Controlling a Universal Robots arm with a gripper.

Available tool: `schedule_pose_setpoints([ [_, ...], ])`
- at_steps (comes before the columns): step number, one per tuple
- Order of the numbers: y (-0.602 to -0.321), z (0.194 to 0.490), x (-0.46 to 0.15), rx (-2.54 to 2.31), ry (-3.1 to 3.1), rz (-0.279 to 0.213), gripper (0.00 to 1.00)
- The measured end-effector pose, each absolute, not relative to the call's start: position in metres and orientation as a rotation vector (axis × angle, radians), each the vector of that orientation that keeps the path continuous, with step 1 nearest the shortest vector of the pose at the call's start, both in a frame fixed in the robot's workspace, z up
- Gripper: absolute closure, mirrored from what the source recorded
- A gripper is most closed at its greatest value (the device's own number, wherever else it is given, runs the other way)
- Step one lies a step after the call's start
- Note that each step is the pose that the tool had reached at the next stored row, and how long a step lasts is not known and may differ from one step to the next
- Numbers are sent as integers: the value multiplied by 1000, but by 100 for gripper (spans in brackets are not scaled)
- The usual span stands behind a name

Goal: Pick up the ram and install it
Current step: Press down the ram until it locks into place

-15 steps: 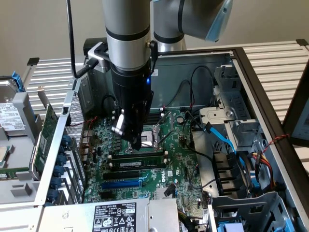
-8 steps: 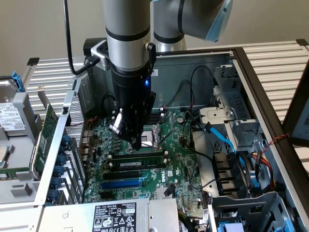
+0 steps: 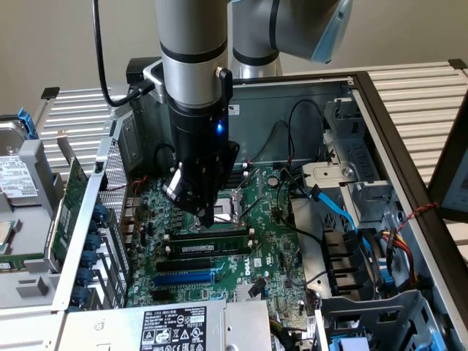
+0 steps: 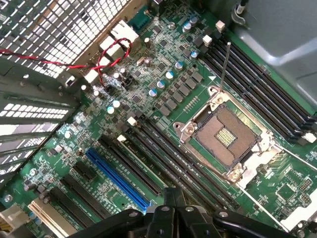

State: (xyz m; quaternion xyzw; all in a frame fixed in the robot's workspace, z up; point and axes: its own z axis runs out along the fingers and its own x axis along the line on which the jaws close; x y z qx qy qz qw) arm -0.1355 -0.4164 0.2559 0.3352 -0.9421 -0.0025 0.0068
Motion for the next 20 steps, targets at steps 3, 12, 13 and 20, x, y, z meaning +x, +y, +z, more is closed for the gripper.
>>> schedule_pose_setpoints([
  [3, -416, 256, -136, 976, -2972, -8, 89],
  [12, -416, 255, -136, 757, -3036, -10, 89],
  [13, -416, 255, -136, 732, -3042, -10, 89],
  [20, -416, 255, -135, 560, -3079, -11, 89],
])
